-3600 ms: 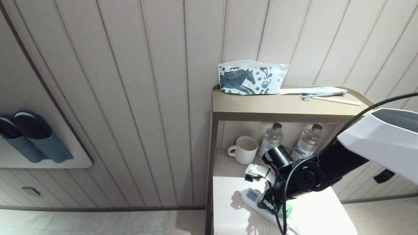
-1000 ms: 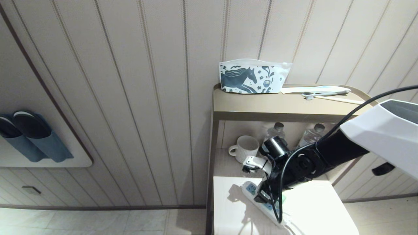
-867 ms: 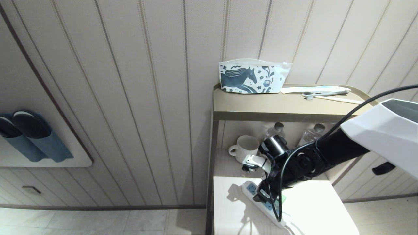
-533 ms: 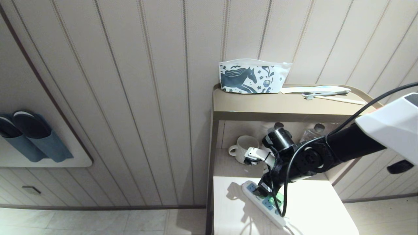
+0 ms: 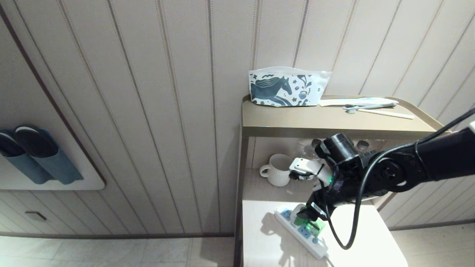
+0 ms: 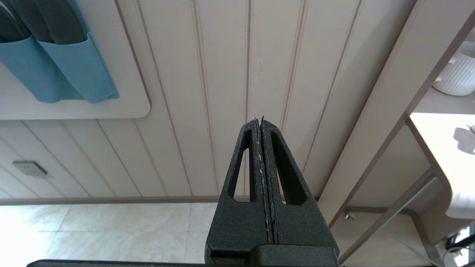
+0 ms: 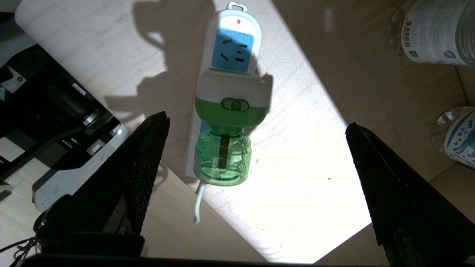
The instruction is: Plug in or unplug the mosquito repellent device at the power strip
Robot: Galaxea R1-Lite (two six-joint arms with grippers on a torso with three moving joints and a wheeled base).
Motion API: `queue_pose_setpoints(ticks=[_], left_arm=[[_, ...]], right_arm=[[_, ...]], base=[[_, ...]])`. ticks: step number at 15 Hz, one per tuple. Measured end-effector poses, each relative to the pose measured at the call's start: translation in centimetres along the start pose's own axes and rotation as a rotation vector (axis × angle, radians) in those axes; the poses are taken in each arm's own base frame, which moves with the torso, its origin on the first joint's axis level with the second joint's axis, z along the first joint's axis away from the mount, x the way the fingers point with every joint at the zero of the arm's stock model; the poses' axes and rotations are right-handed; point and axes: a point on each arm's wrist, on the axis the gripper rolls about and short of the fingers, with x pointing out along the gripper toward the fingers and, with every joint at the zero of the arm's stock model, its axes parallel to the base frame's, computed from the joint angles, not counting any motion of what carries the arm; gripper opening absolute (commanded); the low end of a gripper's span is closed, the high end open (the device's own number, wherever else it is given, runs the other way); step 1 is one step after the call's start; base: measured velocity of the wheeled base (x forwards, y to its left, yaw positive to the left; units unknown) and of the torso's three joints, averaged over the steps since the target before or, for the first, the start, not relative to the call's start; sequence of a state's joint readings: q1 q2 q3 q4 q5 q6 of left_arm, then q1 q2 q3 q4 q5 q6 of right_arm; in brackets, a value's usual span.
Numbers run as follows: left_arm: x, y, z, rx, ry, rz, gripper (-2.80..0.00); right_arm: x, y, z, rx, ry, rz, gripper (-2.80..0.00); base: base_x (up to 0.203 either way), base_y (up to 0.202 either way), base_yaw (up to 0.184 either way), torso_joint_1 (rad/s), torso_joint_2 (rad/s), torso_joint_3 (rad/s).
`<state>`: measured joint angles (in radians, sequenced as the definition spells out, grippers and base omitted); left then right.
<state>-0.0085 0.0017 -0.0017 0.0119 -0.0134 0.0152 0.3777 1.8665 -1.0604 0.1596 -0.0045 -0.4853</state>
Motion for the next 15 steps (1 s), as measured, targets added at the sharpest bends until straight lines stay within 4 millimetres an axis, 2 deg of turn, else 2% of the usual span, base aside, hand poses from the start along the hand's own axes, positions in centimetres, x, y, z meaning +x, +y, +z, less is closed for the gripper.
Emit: queue_pose_setpoints(ticks=[2,3,6,9,15], left_arm=[[0.0,0.0,0.0,0.0,0.001,0.001,-2.8],[0.0,0.0,0.0,0.0,0.001,0.0,-2.8],[0.0,0.0,0.0,0.0,0.001,0.0,-2.8],[0.0,0.0,0.0,0.0,0.0,0.001,-2.8],[0.0,0.0,0.0,0.0,0.001,0.0,-2.8]], right_arm=[[-0.8,0.2,-0.4,-0.001,-0.005,-0.002,0.0],[-1.3,0.3,-0.6,-0.002,-0.012,-0.006,-2.8],[-4.0,0.5,-0.7,-0.001,-0.039,-0.013,-2.8],[-8.5,0.8,-1.3,-0.003,-0.051,-0.015,-2.8],[-16.1,2.3,-4.5,0.003,-0.118,-0.051,-2.8]], base=[[0.0,0.0,0.0,0.0,0.0,0.0],[0.0,0.0,0.0,0.0,0.0,0.0],[0.0,0.0,0.0,0.0,0.0,0.0],[0.0,0.0,0.0,0.0,0.0,0.0],[0.0,0.0,0.0,0.0,0.0,0.0]])
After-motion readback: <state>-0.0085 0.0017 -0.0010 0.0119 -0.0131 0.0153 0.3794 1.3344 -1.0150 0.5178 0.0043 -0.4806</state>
